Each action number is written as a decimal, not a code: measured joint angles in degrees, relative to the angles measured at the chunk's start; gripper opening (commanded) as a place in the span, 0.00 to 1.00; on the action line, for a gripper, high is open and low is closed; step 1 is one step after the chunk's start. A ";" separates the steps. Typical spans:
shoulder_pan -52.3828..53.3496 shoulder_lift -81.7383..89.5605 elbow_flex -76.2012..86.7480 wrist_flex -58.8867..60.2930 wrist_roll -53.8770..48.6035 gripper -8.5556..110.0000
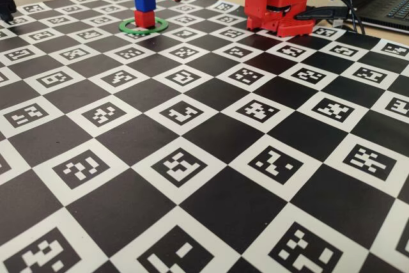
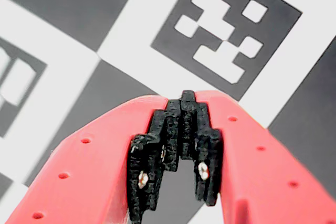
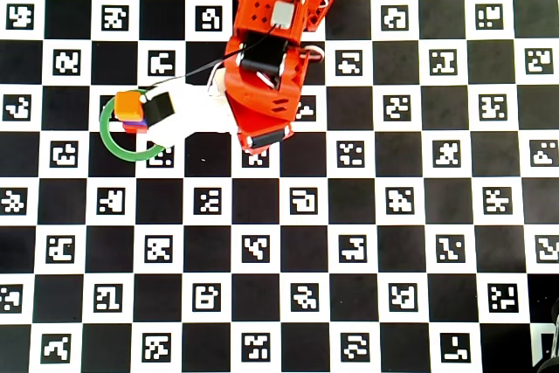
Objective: Grab the red cube then put it in the green circle then put the blue cube on top and finally the orange cube on top
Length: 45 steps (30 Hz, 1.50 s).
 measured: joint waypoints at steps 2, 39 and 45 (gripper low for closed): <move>-1.14 3.34 3.60 -1.32 -3.60 0.02; -3.87 63.11 47.99 1.05 -44.82 0.03; -3.87 64.51 48.08 9.32 -44.91 0.03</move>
